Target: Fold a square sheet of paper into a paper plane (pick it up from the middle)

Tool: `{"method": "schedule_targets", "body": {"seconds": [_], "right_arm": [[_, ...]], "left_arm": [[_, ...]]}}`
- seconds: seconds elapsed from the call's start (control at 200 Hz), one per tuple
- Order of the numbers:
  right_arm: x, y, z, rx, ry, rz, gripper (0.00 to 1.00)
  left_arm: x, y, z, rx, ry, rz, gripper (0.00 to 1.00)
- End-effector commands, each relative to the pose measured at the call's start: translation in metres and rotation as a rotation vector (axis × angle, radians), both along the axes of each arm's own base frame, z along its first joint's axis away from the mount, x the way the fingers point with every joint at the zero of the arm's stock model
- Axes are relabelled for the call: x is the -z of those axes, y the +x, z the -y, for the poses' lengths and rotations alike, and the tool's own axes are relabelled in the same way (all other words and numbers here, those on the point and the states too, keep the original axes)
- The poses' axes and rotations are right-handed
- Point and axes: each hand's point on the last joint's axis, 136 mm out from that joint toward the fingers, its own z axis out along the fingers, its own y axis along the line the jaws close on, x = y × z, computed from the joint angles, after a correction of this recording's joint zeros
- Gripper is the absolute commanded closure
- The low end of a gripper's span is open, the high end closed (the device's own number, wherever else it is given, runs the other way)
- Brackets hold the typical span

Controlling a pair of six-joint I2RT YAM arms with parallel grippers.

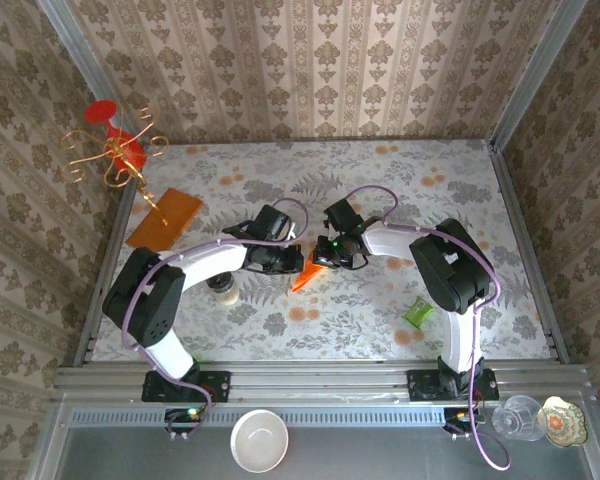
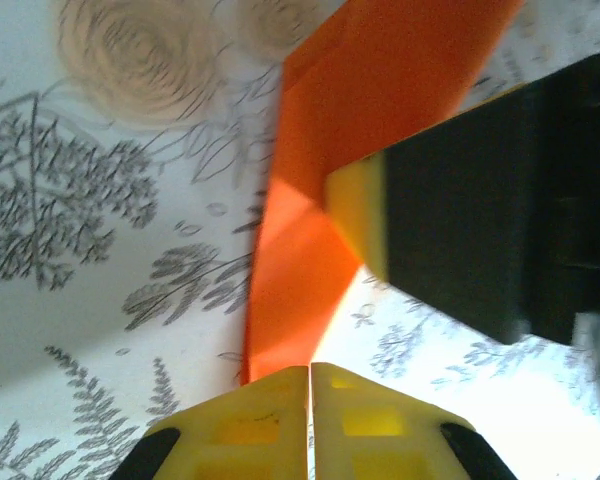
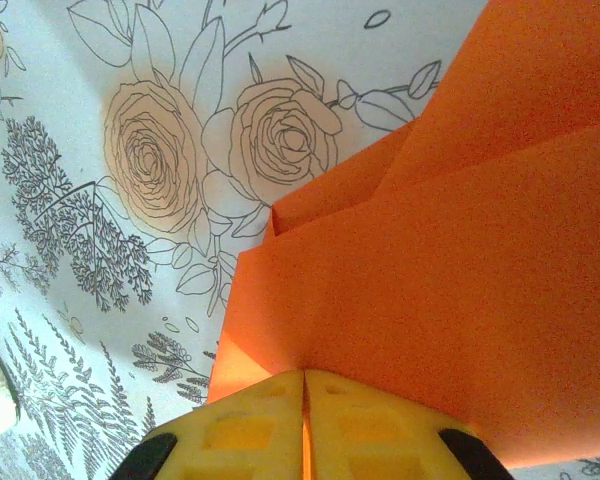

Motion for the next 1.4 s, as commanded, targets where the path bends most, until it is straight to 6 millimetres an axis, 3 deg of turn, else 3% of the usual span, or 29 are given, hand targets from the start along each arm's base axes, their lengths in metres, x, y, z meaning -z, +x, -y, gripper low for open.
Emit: {"method": "schedule_targets", "body": {"seconds": [0.0,0.18,0.675,0.995,1.216,1.396], "right_arm": [[0.029,-0.016,0.02,0.009,-0.106,-0.084,0.9],[0.03,-0.016,0.019,0.013,-0.097,-0.093,0.92],[0.042,-0.023,0.024,0.013,-0.123,-0.132,0.94],[0.061,-0.036,0.044,0.01,-0.227,-0.18,0.95],[0.079,-0.05,0.062,0.016,-0.284,-0.224,0.95],[0.083,-0.053,0.065,0.02,-0.288,-0.231,0.96]], "left_arm": [[-0.009,0.0,0.016,0.063,-0.067,0.008,0.92],[0.007,-0.005,0.029,0.113,-0.112,-0.058,1.0],[0.038,-0.006,0.025,0.13,-0.101,-0.141,1.0],[0.061,-0.027,0.005,0.146,-0.017,-0.199,1.0],[0.06,-0.053,-0.012,0.168,0.008,-0.239,1.0],[0.062,-0.077,-0.033,0.159,0.054,-0.269,1.0]]}}
